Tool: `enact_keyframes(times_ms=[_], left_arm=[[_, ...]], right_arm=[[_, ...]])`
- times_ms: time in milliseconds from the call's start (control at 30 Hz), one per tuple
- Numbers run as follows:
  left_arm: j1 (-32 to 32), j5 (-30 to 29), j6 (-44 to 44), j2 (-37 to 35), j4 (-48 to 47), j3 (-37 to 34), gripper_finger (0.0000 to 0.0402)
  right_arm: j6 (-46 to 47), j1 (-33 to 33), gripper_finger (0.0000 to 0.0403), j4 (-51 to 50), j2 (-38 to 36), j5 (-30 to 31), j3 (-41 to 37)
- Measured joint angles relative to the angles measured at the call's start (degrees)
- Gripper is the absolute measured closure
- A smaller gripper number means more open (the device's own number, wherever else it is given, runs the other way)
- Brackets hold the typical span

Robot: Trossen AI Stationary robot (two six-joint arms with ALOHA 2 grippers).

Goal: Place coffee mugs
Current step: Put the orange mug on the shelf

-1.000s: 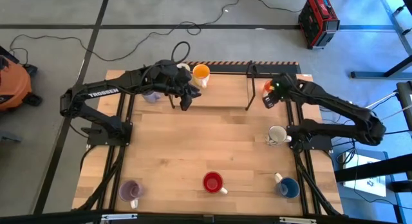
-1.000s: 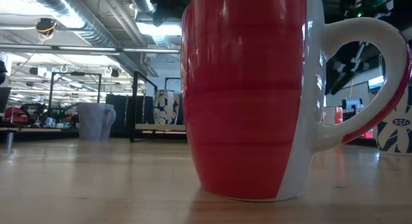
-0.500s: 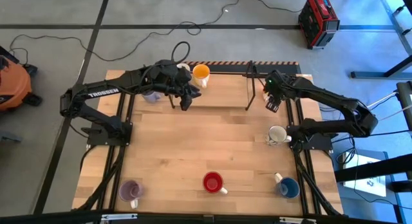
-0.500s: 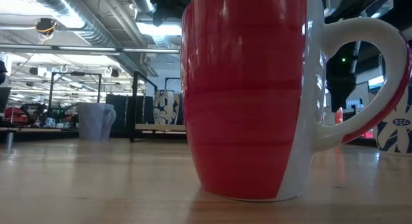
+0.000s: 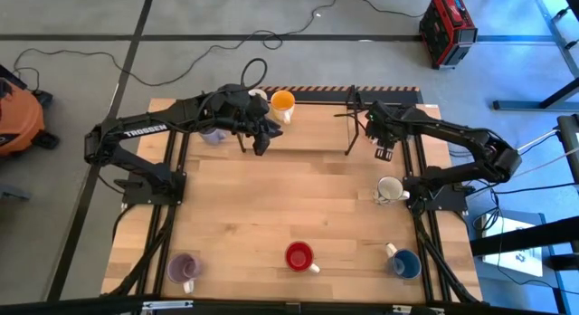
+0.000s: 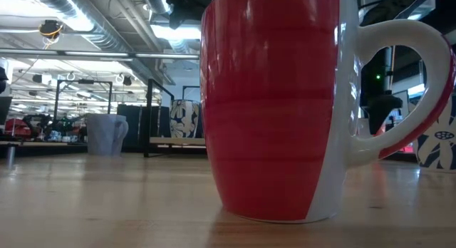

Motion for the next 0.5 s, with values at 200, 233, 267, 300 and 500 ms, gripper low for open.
enact_keyframes(times_ms=[200,233,267,300,500], left_arm=[[0.0,-0.02,0.4,0.0,0.02,0.0,0.0292],[0.0,-0.02,0.9,0.0,0.02,0.0,0.0292],[-0.02,-0.02,1.3,0.0,0.04,0.0,0.0292],[-0.02,-0.02,1.47,0.0,0.04,0.0,0.0292],[0.0,-0.02,1.53,0.0,0.1,0.0,0.0292]], right_arm=[[-0.43,0.05,0.0394,-0.55,-0.02,-0.13,0.0],[-0.52,0.09,0.0393,-0.68,-0.02,-0.17,0.0],[-0.52,0.09,0.039,-0.93,-0.02,-0.17,0.0],[-0.52,0.11,0.0389,-1.05,-0.12,-0.21,0.0],[0.34,0.13,0.0395,-5.14,-3.15,-1.72,2.91]])
